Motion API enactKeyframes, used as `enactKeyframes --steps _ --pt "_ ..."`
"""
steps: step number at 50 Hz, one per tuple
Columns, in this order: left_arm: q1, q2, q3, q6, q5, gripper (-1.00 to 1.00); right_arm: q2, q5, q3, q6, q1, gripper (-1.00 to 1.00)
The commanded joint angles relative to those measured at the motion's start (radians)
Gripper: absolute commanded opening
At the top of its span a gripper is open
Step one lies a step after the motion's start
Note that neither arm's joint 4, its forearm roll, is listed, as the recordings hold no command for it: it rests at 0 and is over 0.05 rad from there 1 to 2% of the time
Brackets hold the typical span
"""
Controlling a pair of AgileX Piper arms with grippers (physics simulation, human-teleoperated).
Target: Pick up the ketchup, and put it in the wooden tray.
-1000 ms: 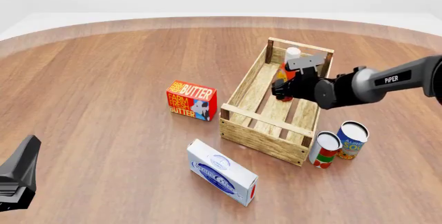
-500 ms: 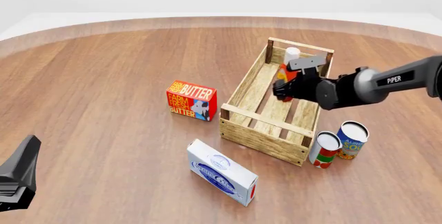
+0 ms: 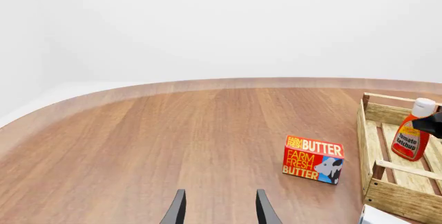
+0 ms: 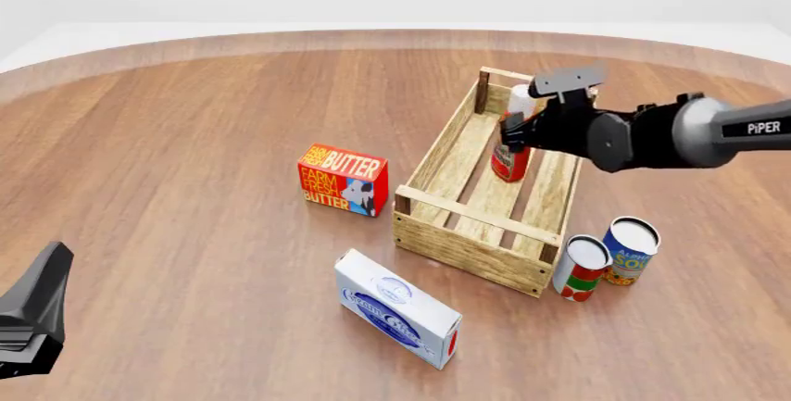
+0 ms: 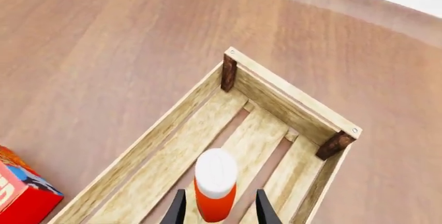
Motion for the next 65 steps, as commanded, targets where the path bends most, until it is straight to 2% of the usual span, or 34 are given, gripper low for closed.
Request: enactKeyframes --steps 1,15,21,24,35,47,50,65 --pt "0.000 0.000 0.000 0.000 0.000 1.00 -0.096 0.051 0.001 -0.015 0.004 1.00" --pt "0.000 0.000 0.000 0.000 0.000 1.00 -0.205 0.092 0.027 -0.019 0.016 1.00" --pt "0.000 0.000 0.000 0.000 0.000 1.00 -0.307 0.080 0.116 -0.022 0.026 1.00" --pt "0.000 0.000 0.000 0.000 0.000 1.00 -0.355 0.070 0.165 -0.006 0.036 1.00" --pt "0.000 0.000 0.000 0.000 0.000 1.00 -0.506 0.075 0.281 -0.006 0.056 1.00" --pt "0.000 0.000 0.000 0.000 0.000 1.00 -0.649 0.065 0.415 0.021 0.075 1.00" --pt "0.000 0.000 0.000 0.000 0.000 1.00 -0.713 0.051 0.488 0.033 0.078 1.00" --pt "0.000 0.000 0.000 0.000 0.000 1.00 -0.832 0.011 0.671 0.063 0.077 1.00"
